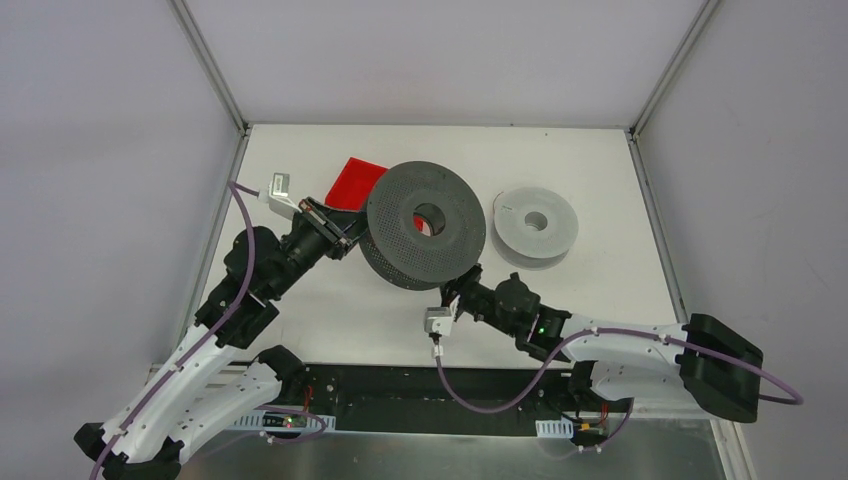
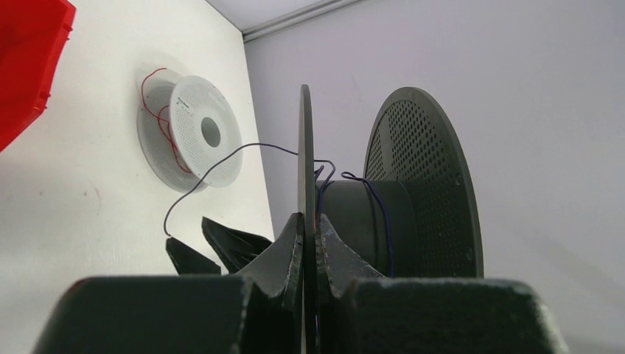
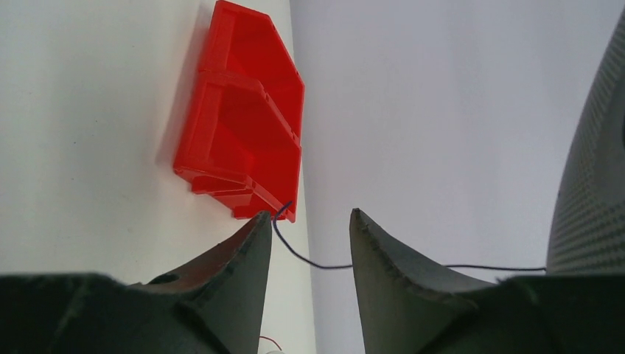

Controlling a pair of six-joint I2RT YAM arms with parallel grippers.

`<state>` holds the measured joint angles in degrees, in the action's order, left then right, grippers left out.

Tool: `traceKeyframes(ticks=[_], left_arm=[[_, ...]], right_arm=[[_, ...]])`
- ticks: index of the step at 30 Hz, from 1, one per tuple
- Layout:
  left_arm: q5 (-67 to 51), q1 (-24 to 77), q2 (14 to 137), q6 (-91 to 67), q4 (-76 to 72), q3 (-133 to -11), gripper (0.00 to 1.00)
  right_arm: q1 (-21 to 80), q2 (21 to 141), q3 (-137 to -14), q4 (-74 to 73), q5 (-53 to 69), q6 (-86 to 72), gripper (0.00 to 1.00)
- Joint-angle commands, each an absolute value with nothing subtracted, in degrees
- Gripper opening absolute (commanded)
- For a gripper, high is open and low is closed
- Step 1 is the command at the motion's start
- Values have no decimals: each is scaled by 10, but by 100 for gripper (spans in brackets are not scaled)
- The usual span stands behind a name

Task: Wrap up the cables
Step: Wrap the cable around the cable reel.

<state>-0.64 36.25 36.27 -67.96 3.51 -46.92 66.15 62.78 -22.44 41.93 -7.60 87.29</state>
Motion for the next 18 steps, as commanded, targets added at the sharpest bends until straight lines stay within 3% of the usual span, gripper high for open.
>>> traceKeyframes(ticks=[1,13,18], left_arm=[[-42,355,356,-711,-21,-510,0],[-49,355,355,-714,-23,-510,0],[-61,355,363,-720,-25,-512,0]], right_arm=[[655,647,-265,399,-72,920,46],[631,635,-286,294,-113,973,52],[618,657,-311,295,-119,994,48]])
